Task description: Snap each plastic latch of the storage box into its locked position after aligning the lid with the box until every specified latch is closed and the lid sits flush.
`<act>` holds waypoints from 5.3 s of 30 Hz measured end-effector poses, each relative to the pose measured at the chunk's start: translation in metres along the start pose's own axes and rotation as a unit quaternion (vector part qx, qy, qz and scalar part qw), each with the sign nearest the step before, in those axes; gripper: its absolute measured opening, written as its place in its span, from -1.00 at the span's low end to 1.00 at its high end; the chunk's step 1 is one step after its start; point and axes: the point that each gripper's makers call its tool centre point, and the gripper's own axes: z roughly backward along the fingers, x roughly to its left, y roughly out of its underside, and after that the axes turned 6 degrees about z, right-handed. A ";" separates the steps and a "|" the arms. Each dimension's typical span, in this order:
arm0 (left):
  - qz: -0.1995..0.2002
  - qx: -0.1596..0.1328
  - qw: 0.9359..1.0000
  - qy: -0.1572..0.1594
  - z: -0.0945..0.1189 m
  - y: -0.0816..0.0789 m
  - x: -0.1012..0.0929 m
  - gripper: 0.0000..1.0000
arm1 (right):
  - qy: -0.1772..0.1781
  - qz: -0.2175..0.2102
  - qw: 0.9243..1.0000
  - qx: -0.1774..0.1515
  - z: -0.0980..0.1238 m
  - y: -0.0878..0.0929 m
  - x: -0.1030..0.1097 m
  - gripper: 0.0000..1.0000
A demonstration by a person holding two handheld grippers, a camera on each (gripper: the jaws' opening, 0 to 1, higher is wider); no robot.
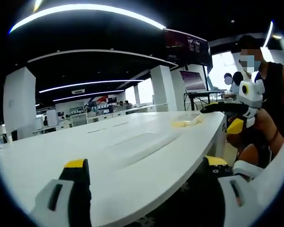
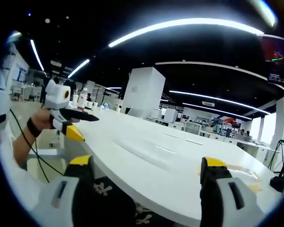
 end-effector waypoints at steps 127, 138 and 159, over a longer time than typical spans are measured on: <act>-0.013 -0.004 0.954 0.299 -0.103 -0.018 -0.191 0.94 | 0.171 0.007 0.982 0.078 0.122 0.044 -0.097 0.71; -0.013 -0.005 0.954 0.298 -0.106 -0.016 -0.194 0.93 | 0.179 0.011 0.980 0.084 0.136 0.049 -0.104 0.69; -0.019 0.004 0.953 0.303 -0.115 -0.016 -0.200 0.92 | 0.184 0.018 0.979 0.084 0.141 0.048 -0.115 0.64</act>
